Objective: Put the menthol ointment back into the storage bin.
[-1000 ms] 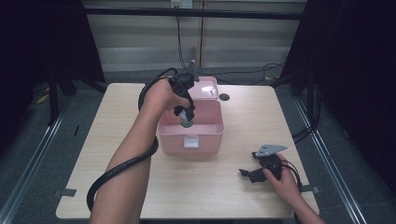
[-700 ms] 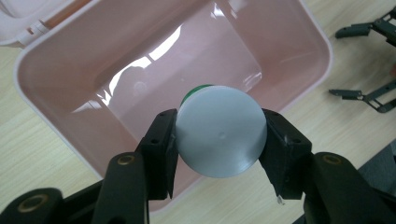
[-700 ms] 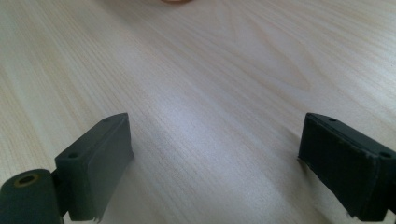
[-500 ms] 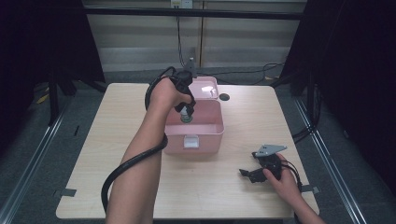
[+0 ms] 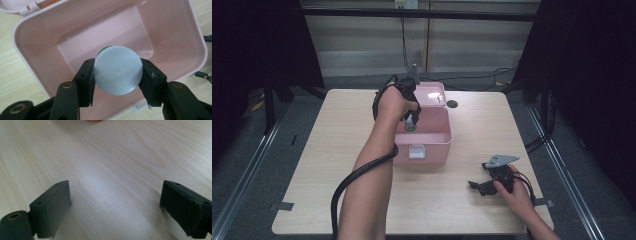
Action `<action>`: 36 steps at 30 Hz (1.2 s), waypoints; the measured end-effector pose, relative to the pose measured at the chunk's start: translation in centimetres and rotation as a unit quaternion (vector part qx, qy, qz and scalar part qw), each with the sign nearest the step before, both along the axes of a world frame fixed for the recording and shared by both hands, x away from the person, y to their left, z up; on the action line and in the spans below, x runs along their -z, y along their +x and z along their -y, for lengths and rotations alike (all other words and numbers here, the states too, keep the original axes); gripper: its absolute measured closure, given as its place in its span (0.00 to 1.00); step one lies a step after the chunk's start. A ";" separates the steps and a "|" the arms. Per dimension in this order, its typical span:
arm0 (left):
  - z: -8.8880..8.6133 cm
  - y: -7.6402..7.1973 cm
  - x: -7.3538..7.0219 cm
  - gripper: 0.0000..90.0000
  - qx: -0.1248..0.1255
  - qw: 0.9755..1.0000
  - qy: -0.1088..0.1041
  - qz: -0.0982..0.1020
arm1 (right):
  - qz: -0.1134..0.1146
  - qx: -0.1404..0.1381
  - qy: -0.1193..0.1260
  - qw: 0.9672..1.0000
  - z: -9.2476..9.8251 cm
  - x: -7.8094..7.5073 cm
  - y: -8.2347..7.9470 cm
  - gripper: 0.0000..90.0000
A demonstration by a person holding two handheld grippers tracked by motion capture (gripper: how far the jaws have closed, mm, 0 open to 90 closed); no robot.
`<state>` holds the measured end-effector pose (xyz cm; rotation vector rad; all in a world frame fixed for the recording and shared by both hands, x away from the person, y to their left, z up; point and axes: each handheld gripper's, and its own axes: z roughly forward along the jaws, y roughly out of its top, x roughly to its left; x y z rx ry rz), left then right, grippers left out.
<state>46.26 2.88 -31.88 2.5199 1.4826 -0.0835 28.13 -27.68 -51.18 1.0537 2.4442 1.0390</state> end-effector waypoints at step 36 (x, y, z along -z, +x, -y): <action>0.0 2.4 4.5 0.56 -0.059 0.998 0.004 -0.003 | 0.000 0.000 0.000 1.000 0.0 0.0 0.0 0.10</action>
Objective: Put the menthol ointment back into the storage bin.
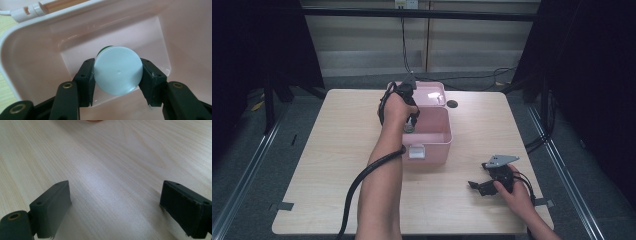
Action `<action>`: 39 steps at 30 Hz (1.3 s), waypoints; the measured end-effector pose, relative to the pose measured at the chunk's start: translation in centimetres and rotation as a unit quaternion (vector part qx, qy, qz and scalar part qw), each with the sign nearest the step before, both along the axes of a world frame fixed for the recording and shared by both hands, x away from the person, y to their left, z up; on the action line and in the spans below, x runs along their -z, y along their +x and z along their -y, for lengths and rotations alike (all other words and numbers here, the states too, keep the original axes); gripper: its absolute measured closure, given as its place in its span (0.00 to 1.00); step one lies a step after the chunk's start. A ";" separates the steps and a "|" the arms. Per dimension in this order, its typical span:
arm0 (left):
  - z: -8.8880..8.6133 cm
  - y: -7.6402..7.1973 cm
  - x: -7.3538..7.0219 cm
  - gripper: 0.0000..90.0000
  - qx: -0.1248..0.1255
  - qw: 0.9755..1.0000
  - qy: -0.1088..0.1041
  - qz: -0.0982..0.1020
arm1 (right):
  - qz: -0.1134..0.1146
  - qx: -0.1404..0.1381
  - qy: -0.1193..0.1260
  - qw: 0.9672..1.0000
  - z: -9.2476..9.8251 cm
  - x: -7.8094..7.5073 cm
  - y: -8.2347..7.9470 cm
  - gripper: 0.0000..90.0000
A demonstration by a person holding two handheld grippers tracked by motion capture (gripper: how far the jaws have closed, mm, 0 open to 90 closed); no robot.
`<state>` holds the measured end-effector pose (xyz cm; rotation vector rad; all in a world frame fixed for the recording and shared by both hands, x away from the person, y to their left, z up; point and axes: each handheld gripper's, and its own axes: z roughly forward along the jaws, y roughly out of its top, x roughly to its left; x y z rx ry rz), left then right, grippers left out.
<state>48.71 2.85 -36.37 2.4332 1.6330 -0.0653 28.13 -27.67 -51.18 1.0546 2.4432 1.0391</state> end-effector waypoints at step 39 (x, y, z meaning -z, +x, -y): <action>-0.2 0.7 4.1 0.56 -0.035 0.999 0.016 0.029 | 0.002 0.001 0.001 1.000 0.0 0.0 0.0 0.10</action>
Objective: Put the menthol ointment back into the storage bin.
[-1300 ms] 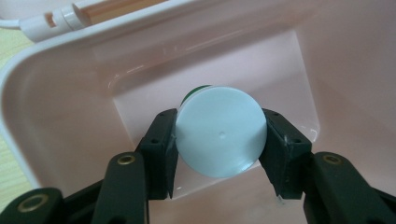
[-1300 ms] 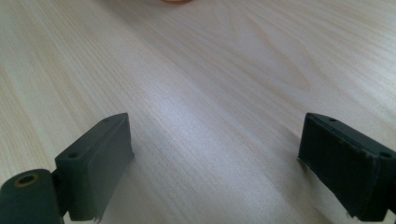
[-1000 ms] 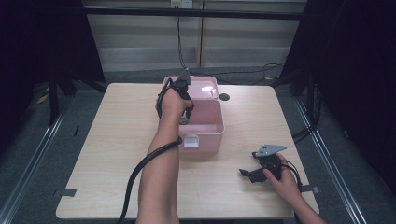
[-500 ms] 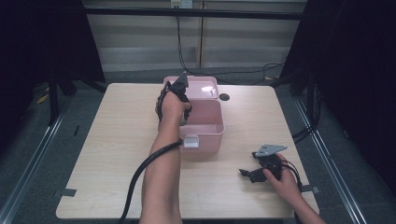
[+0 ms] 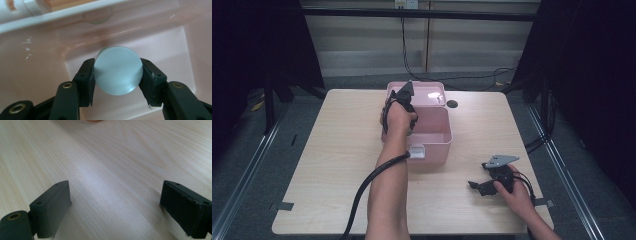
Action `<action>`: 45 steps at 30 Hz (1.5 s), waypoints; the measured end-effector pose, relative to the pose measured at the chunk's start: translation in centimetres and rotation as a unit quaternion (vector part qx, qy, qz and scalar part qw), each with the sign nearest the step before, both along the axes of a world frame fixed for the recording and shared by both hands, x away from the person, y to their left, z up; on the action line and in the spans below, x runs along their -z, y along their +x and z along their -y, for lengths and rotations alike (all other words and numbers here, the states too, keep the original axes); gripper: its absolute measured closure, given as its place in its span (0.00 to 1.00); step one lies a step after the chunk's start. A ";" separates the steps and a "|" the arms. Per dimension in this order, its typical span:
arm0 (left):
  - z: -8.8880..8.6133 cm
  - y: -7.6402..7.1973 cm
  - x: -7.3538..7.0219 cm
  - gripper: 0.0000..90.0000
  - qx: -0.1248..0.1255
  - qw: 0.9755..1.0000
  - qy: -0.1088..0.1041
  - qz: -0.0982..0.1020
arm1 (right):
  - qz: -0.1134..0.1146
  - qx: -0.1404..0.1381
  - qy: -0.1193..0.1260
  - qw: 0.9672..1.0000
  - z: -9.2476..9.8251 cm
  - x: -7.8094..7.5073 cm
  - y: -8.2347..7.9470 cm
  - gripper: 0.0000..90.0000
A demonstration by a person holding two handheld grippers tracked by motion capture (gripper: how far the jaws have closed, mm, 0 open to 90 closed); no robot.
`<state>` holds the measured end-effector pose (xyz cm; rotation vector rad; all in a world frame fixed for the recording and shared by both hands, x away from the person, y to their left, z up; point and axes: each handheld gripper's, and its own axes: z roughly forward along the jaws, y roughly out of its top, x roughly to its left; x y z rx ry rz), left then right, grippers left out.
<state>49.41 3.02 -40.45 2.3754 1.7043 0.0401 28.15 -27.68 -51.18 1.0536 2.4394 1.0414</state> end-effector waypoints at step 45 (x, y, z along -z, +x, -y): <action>-0.9 0.1 2.6 0.56 -0.008 1.000 0.012 0.017 | 0.000 0.000 0.000 1.000 0.0 0.0 0.0 0.10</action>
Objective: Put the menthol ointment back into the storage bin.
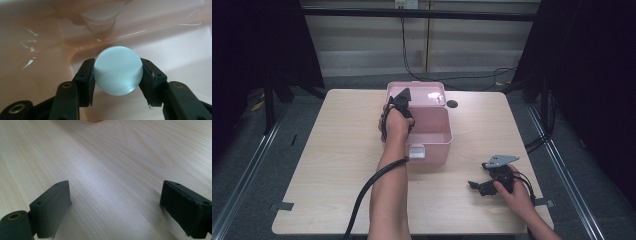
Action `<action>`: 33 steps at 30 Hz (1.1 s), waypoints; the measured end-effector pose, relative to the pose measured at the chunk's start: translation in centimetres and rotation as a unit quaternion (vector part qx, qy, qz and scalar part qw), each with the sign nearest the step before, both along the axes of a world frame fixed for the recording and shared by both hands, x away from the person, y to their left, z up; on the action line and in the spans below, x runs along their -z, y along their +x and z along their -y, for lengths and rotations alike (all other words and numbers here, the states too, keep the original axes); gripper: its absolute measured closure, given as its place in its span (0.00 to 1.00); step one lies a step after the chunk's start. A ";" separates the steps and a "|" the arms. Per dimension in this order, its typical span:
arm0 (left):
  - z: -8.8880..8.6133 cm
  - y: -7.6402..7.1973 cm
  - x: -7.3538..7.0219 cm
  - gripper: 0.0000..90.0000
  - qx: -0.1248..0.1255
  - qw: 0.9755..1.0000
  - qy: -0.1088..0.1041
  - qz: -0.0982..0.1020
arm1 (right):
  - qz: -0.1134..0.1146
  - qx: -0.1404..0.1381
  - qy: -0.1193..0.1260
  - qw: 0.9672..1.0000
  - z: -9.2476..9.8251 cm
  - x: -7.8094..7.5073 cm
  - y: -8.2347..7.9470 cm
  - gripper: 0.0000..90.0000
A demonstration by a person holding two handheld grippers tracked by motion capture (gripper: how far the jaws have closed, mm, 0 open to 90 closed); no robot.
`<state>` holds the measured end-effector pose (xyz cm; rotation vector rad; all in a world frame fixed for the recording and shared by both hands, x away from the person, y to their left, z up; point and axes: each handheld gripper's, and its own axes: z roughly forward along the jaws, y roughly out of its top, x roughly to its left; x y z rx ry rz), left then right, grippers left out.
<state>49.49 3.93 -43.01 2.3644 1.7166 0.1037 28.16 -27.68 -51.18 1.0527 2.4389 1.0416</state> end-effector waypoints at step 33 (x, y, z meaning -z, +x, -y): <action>0.0 0.0 0.5 0.53 -0.008 1.000 -0.004 0.003 | 0.000 0.000 0.000 1.000 0.0 0.0 0.0 0.10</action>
